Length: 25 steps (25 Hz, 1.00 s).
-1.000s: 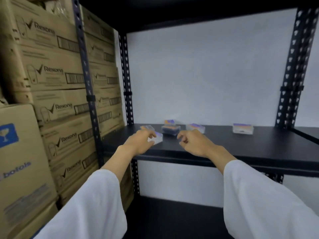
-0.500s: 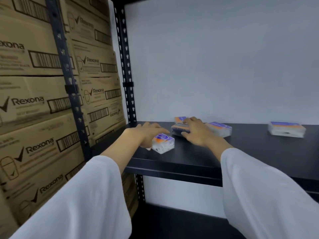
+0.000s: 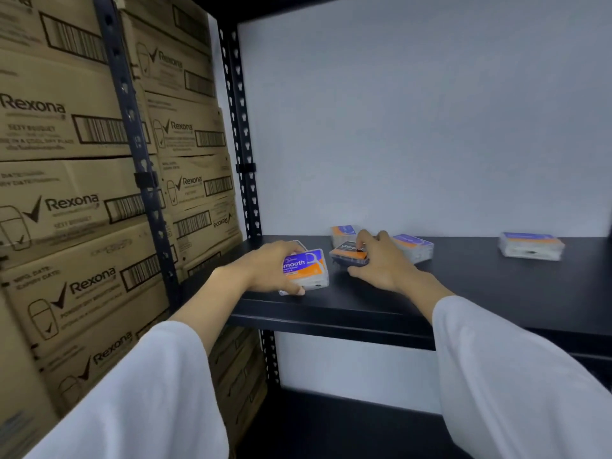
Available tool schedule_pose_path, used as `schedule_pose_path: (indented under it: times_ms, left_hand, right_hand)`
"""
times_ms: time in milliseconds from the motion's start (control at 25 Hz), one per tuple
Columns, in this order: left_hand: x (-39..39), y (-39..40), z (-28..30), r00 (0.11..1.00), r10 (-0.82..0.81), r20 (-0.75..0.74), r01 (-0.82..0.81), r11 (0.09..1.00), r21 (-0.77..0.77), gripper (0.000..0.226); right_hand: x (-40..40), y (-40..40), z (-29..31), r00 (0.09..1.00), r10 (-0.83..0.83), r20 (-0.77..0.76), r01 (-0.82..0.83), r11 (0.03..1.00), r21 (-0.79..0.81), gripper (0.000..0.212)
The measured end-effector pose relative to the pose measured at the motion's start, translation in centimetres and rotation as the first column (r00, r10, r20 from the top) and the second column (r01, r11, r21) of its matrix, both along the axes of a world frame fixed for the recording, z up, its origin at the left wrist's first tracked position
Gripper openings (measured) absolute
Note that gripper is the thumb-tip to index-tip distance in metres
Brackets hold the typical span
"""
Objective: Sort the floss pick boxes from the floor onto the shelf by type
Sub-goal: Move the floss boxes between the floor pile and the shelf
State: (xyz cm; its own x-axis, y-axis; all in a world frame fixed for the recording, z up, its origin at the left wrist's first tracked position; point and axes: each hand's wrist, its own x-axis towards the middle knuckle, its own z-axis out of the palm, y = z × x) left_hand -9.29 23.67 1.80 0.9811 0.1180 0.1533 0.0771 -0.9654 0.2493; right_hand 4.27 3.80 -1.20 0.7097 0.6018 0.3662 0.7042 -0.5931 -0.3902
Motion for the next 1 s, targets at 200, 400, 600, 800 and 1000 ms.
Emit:
schedule_pose_path:
  times_ms: [200,400,600,800,1000]
  left_hand:
    - [-6.7,-4.9,-3.5,0.950,0.201,0.241,-0.156,0.969,-0.193,0.074]
    - [-13.3,-10.7,-10.6,0.907,0.327,0.264,-0.245,0.922,-0.300,0.067]
    - [-16.7,-15.8,-21.1,0.908,0.408,0.091,-0.344,0.853,-0.391,0.066]
    - [-17.8,-18.6,-33.2,0.887,0.416,-0.199,-0.461,0.796,-0.392,0.064]
    - [-17.9,-19.6,-44.2,0.824,0.387,-0.414,-0.546,0.738,-0.396,0.068]
  right_hand:
    - [-6.4,-5.8,0.9,0.999,-0.020,0.042,0.016,0.996,0.093,0.046]
    - [-13.6,-11.7,-2.1,1.000,-0.007,0.020,0.004,0.985,0.170,0.044]
    - [-19.7,-16.1,-12.3,0.994,-0.027,-0.101,0.041,0.990,0.138,0.051]
    - [-22.8,-19.5,-26.5,0.942,-0.121,-0.313,0.121,0.992,-0.020,0.069]
    - [-24.8,-22.0,-39.7,0.836,-0.221,-0.503,0.105,0.963,-0.249,0.075]
